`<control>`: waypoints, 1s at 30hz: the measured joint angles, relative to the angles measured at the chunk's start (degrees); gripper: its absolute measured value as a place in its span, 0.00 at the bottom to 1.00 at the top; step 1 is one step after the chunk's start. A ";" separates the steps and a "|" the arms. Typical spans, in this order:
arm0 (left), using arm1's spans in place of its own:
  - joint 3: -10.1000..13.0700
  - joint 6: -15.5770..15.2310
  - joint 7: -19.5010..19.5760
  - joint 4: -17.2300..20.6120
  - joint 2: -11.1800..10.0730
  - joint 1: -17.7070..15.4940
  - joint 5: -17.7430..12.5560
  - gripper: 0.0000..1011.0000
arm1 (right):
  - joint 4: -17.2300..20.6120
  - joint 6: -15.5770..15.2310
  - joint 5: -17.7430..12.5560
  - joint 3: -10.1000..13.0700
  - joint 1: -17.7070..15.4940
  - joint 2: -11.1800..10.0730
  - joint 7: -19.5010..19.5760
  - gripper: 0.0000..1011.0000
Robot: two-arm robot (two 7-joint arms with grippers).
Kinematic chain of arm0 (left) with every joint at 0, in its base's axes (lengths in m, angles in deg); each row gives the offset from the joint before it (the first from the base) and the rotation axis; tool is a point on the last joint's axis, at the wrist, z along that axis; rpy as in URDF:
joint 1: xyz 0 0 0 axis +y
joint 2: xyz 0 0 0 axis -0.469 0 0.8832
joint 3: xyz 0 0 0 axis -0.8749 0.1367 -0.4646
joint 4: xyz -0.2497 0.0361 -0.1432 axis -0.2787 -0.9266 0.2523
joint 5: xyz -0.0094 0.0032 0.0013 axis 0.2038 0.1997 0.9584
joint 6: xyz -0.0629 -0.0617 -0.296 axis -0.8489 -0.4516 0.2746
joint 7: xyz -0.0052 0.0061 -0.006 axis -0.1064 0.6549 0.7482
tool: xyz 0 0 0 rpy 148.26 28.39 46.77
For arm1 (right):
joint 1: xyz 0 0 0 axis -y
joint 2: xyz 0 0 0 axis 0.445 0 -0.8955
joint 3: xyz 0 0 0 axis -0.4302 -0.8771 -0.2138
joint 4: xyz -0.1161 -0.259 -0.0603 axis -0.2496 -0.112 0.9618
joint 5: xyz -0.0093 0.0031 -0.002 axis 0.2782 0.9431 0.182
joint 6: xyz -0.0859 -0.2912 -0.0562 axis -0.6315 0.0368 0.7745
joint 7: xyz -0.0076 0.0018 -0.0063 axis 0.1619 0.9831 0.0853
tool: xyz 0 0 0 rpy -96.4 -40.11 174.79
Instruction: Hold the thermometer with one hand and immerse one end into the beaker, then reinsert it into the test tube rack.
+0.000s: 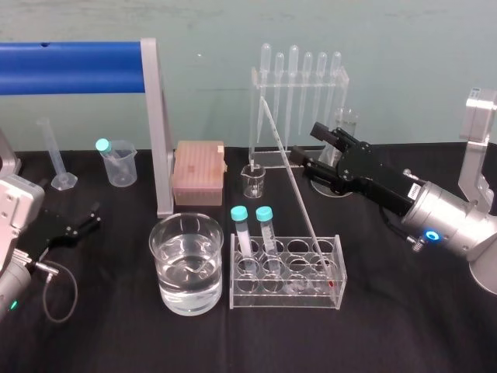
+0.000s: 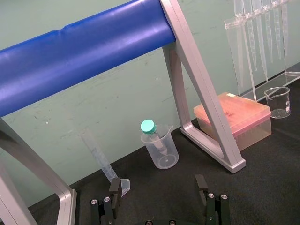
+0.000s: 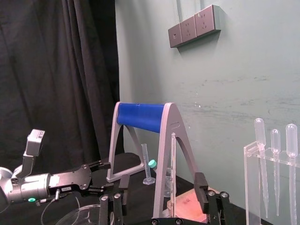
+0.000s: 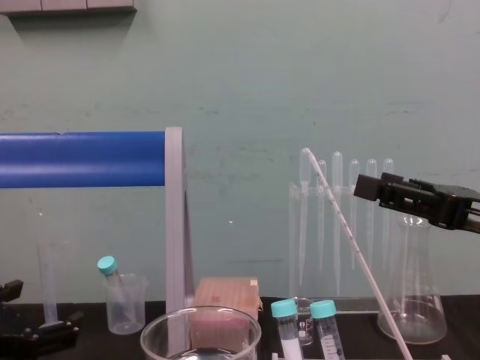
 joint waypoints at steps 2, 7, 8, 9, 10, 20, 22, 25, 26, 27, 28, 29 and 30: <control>0.00 0.00 0.00 0.00 0.00 0.00 0.00 1.00 | 0.00 0.00 0.00 0.00 0.00 0.00 0.00 0.91; 0.00 0.00 0.00 0.00 0.00 0.00 0.00 1.00 | 0.00 0.00 0.00 0.00 0.00 0.00 0.00 0.99; 0.00 0.00 0.00 0.00 0.00 0.00 0.00 1.00 | 0.00 0.00 0.00 0.00 0.00 0.00 0.00 0.99; 0.00 0.00 0.00 0.00 0.00 0.00 0.00 1.00 | 0.00 0.00 0.00 0.00 0.00 0.00 0.00 0.99; 0.00 0.00 0.00 0.00 0.00 0.00 0.00 1.00 | 0.00 0.00 0.00 0.00 0.00 0.00 0.00 0.99; 0.00 0.00 0.00 0.00 0.00 0.00 0.00 1.00 | 4.34 -0.78 3.02 1.79 -2.55 -1.28 8.55 0.99; 0.00 0.00 0.00 0.00 0.00 0.00 0.00 1.00 | 7.69 -2.69 5.70 3.61 -4.90 -2.18 15.98 0.99; 0.00 0.00 0.00 0.00 0.00 0.00 0.00 1.00 | 10.10 -5.43 7.53 4.91 -6.70 -2.76 22.17 0.99; 0.00 0.00 0.00 0.00 0.00 0.00 0.00 1.00 | 10.69 -6.46 7.98 5.29 -7.21 -2.88 23.88 0.99; 0.00 0.00 0.00 0.00 0.01 0.00 0.00 1.00 | 11.68 -8.89 8.78 5.94 -8.02 -3.07 27.16 0.99; 0.00 0.00 0.00 0.00 0.00 0.00 0.00 1.00 | 12.04 -9.81 9.07 6.12 -8.30 -3.14 28.19 0.99; 0.00 0.00 0.00 0.00 0.00 0.00 0.00 1.00 | 12.33 -10.93 9.35 6.27 -8.56 -3.15 29.37 0.99; 0.00 0.00 0.00 0.00 0.00 0.00 0.00 1.00 | 12.54 -11.97 9.55 6.44 -8.82 -3.14 30.39 0.99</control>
